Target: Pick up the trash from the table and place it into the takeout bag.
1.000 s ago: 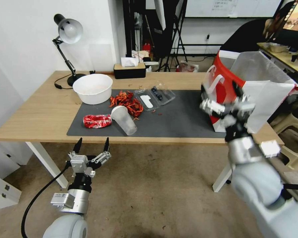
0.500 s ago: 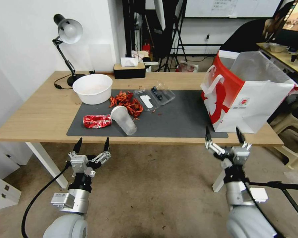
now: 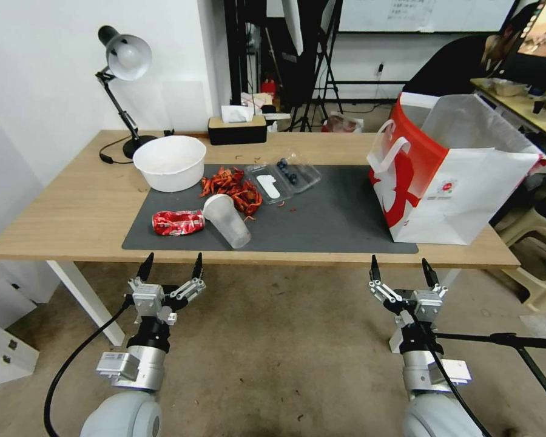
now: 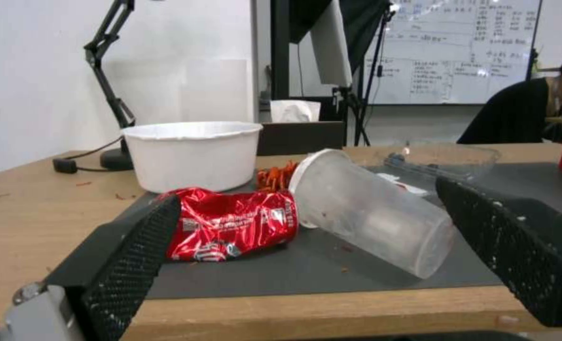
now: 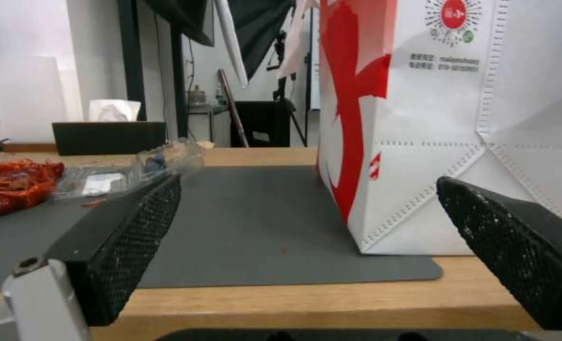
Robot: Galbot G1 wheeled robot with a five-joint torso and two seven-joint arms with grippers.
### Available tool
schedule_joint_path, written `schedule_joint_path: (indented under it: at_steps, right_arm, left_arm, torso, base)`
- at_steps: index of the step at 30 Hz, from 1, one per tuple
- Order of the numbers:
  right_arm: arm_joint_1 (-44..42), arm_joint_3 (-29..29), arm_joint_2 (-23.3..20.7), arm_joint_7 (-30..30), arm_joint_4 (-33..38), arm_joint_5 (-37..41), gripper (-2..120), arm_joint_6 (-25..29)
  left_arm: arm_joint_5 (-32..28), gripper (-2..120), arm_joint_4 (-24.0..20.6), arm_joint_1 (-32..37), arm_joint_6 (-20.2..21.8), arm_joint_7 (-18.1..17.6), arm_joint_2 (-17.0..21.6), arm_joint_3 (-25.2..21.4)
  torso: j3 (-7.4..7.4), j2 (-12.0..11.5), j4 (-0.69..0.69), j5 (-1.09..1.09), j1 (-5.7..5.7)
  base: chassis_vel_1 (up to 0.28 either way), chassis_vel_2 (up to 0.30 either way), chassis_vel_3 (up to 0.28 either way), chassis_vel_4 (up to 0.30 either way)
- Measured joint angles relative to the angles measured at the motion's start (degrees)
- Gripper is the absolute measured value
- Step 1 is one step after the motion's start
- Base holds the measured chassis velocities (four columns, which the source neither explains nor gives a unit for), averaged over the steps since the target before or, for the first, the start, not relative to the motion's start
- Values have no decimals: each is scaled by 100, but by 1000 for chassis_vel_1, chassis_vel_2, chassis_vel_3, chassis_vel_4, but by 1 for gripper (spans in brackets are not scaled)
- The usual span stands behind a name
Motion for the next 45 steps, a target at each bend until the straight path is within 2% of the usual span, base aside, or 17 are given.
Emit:
schedule_joint_path:
  at_steps: [2, 9, 12, 14, 17, 22, 25, 28, 30, 34, 35, 36, 37, 38, 41, 42, 45]
  right_arm:
    - [28, -16, -11, -1, -5, 0, 100, -12]
    - [152, -45, -66, 1, -47, 31, 100, -65]
    - [258, -104, -97, 0, -90, 54, 100, -102]
    - [268, -109, -100, -1, -95, 57, 100, -106]
    - [290, -119, -99, -3, -133, 62, 100, -113]
    - [264, -114, -71, -5, -153, 56, 100, -112]
    - [254, -102, -39, -5, -168, 38, 100, -109]
    - [252, -99, -8, -5, -169, 15, 100, -112]
    - [252, -98, -1, -5, -168, 9, 100, -114]
    - [254, -92, 26, -2, -160, -20, 100, -135]
    - [254, -92, 26, -2, -160, -20, 100, -135]
    - [255, -83, 37, -1, -159, -30, 100, -140]
    - [254, -80, 44, 1, -159, -38, 100, -141]
    - [254, -80, 44, 1, -159, -38, 100, -141]
    - [255, -73, 68, 7, -159, -50, 100, -145]
    - [255, -73, 68, 7, -159, -50, 100, -145]
    - [271, -71, 88, 9, -167, -55, 100, -148]
  left_arm:
    - [-8, 100, 10, -17, 0, 0, 33, 0]
    - [-274, 100, 98, -237, 125, -112, 539, 42]
    - [-790, 100, 54, -394, 382, -360, 854, 150]
    - [-888, 100, 38, -437, 444, -398, 911, 183]
    - [-1642, 100, -79, -680, 832, -731, 1226, 533]
    - [-2126, 100, -9, -1013, 1020, -933, 1495, 815]
    - [-2453, 100, 77, -1249, 1083, -1113, 1668, 1009]
    - [-2923, 100, 87, -1502, 1344, -1399, 1866, 1228]
    - [-2994, 100, 98, -1562, 1409, -1491, 1913, 1264]
    - [-3544, 100, 44, -1878, 1968, -2461, 2163, 1485]
    - [-3544, 100, 44, -1878, 1968, -2461, 2163, 1485]
    - [-3953, 99, -39, -2050, 2247, -2876, 2249, 1574]
    - [-4209, 99, -72, -2172, 2392, -3106, 2295, 1629]
    - [-4209, 99, -72, -2172, 2392, -3106, 2295, 1629]
    - [-5007, 99, -80, -2570, 2685, -3610, 2450, 1783]
    - [-5007, 99, -80, -2570, 2685, -3610, 2450, 1783]
    - [-5609, 99, -30, -2907, 2784, -3852, 2528, 1906]
  torso:
    - [0, 0, 1, 1, 0]
    - [0, 0, 0, -1, 0]
    - [0, 0, 2, -1, 0]
    - [0, 0, 1, 0, 0]
    - [0, 0, 1, 1, 0]
    - [0, 0, 0, 1, 0]
    - [0, 0, 0, -1, 0]
    - [0, 0, 1, 0, 0]
    - [0, 0, 0, 0, 0]
    - [0, 0, 1, 0, 0]
    - [0, 0, 1, 0, 0]
    - [0, 0, 2, 1, -1]
    - [0, 0, 0, 1, -1]
    - [0, 0, 0, 1, -1]
    - [0, 0, 1, 0, -1]
    - [0, 0, 1, 0, -1]
    - [-1, 0, 0, 1, -1]
  base:
    - [0, 0, 0, 0]
    - [0, 0, 0, 0]
    - [0, 0, 0, 0]
    - [0, 0, 0, 0]
    - [0, 0, 0, 0]
    - [0, 0, 0, 0]
    - [0, 0, 0, 0]
    - [0, 0, 0, 0]
    - [0, 0, 0, 0]
    - [0, 0, 0, 0]
    - [0, 0, 0, 0]
    - [0, 0, 0, 0]
    - [0, 0, 0, 0]
    - [0, 0, 0, 0]
    - [0, 0, 0, 0]
    - [0, 0, 0, 0]
    - [0, 0, 0, 0]
